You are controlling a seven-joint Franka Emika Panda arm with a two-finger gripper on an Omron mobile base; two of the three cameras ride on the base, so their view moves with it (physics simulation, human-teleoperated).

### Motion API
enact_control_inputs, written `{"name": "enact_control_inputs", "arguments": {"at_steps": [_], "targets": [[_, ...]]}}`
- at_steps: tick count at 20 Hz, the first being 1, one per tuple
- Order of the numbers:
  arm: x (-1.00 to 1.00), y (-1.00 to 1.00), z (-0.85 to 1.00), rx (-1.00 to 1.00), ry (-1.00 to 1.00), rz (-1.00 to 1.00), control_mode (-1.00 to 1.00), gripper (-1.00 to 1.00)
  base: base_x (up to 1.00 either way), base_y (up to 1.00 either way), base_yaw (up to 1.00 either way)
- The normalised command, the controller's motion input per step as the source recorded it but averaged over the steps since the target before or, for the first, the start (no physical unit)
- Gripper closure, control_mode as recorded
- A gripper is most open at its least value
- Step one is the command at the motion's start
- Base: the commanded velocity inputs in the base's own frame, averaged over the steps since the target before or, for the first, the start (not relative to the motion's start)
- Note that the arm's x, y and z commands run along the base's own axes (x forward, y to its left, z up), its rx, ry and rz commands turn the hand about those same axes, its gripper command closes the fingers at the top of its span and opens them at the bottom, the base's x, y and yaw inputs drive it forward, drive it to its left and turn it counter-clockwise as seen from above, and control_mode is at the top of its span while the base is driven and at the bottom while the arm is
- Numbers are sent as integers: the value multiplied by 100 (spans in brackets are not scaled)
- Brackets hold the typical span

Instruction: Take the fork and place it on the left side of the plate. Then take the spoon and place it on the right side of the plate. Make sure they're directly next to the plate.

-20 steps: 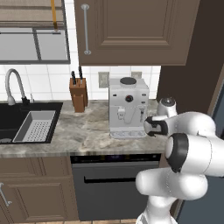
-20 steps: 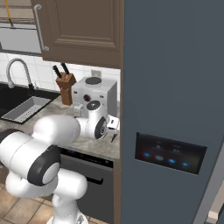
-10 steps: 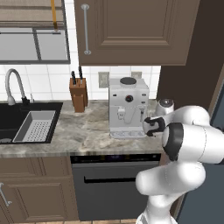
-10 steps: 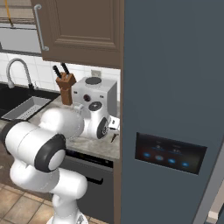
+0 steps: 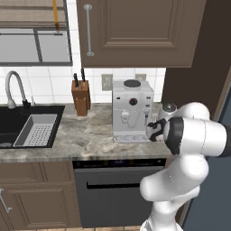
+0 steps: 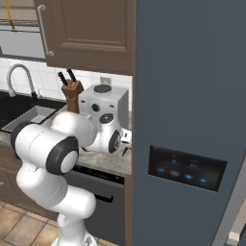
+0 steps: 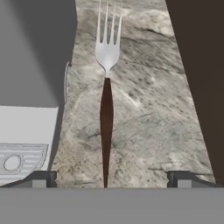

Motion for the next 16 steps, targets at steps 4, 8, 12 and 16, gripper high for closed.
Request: {"name": "enact_control_inputs", "arguments": {"at_steps": [4,8,12,16], "targets": [[17,-1,-17,0,0,0,-100,-100,0,0,0],[17,-1,-15,0,0,0,-100,-100,0,0,0],[18,0,-13,0,0,0,-100,-100,0,0,0],[15,0,-11,0,0,0,-100,-100,0,0,0]]}}
